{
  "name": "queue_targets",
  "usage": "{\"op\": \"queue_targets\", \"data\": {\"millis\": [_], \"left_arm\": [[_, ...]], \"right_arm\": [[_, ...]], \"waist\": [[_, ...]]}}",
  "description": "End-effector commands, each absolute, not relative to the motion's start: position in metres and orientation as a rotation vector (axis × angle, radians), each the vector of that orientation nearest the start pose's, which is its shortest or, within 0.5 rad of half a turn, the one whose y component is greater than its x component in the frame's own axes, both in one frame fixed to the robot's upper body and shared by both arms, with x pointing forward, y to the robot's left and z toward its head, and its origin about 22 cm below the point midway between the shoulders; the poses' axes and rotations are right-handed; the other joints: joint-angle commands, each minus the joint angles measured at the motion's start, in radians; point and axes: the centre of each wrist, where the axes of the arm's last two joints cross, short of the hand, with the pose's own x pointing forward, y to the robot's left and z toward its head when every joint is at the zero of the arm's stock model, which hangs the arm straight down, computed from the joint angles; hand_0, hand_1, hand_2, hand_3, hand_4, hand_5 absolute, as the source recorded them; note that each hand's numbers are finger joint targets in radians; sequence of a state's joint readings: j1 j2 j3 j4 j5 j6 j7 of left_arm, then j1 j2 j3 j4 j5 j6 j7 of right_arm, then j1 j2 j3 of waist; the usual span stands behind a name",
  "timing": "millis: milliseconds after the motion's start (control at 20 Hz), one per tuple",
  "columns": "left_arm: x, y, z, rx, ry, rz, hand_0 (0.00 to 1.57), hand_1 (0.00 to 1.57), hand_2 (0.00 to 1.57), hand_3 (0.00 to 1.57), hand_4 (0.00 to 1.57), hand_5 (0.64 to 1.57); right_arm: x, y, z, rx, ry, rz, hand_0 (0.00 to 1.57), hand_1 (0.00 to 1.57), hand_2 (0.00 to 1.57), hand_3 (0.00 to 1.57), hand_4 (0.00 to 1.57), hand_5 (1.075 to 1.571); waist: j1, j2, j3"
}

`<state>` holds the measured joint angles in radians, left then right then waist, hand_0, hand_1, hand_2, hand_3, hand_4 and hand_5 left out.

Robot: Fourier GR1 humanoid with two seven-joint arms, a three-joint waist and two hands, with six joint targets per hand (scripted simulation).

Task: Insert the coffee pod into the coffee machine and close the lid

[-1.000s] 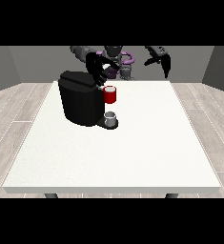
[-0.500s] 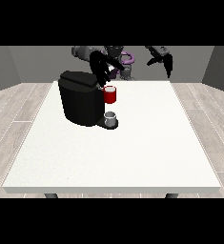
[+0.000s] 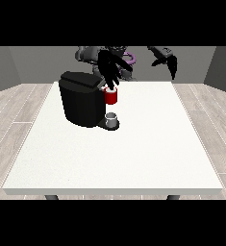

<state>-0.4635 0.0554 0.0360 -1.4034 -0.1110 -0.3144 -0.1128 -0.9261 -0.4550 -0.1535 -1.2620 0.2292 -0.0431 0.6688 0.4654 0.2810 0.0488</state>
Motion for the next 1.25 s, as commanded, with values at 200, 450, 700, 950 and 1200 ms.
{"op": "queue_targets", "data": {"millis": [200, 450, 700, 950, 1200], "left_arm": [[0.348, 0.176, 0.103, -0.290, -1.935, -0.603, 0.00, 0.00, 0.00, 0.00, 0.28, 1.571], [0.348, 0.161, 0.122, -0.281, -1.973, -0.627, 0.00, 0.00, 0.00, 0.00, 0.30, 1.571], [0.344, 0.172, 0.130, -0.275, -1.966, -0.648, 0.00, 0.00, 0.00, 0.00, 0.32, 1.571], [0.334, 0.192, 0.084, -0.236, -1.878, -0.525, 0.00, 0.00, 0.00, 0.00, 0.27, 1.571], [0.325, 0.228, 0.058, -0.186, -1.794, -0.431, 0.00, 0.00, 0.00, 0.00, 0.27, 1.571]], "right_arm": [[0.375, -0.215, 0.316, -0.403, -1.882, 0.235, 0.00, 0.00, 0.00, 0.00, 0.00, 1.571], [0.381, -0.198, 0.322, -0.341, -2.002, 0.262, 0.00, 0.00, 0.00, 0.00, 0.10, 1.571], [0.397, -0.195, 0.310, -0.308, -2.051, 0.302, 0.00, 0.00, 0.00, 0.00, 0.00, 1.571], [0.388, -0.144, 0.268, -0.131, -2.081, 0.426, 0.00, 0.00, 0.00, 0.00, 0.17, 1.571], [0.374, -0.107, 0.203, 0.033, -2.037, 0.479, 0.00, 0.00, 0.00, 0.00, 0.26, 1.571]], "waist": [[0.160, 0.090, -0.0453], [0.154, 0.120, -0.0485], [0.136, 0.110, -0.0488], [0.020, 0.010, -0.0493], [-0.086, -0.068, -0.0491]]}}
